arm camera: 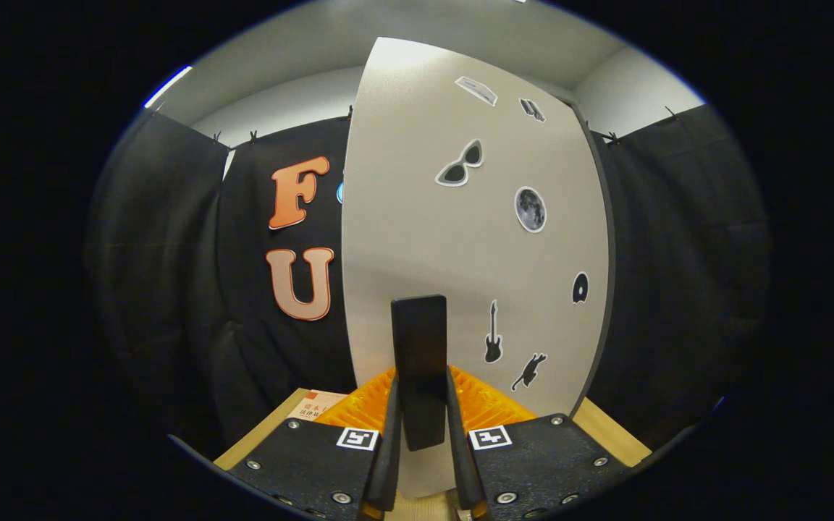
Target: Open the shoe cabinet door, grab the shoes and put them into the shoe cabinet, then close the shoe cabinet door.
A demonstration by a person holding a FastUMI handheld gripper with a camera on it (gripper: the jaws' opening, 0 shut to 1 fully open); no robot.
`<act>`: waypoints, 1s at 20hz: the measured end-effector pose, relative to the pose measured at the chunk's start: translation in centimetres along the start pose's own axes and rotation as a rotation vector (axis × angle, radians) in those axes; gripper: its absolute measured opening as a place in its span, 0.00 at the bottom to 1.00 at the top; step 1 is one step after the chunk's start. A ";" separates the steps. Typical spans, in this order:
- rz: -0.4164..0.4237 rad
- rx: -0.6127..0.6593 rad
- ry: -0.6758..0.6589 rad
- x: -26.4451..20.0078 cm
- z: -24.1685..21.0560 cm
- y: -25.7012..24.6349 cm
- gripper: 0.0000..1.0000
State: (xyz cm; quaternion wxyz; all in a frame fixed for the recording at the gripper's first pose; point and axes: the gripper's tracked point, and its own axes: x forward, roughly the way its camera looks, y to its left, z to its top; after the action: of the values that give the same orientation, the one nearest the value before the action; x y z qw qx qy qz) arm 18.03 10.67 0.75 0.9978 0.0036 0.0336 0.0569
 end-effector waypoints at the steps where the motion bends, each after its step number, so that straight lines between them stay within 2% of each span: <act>1: -0.002 0.001 0.001 -0.3 -0.1 -0.2 0.32; 20: -0.091 0.010 0.025 -4.1 -0.5 -4.6 0.31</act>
State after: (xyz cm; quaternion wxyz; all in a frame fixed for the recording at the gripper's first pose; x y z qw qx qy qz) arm 14.48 5.69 0.45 0.9988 0.0062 0.0464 0.0112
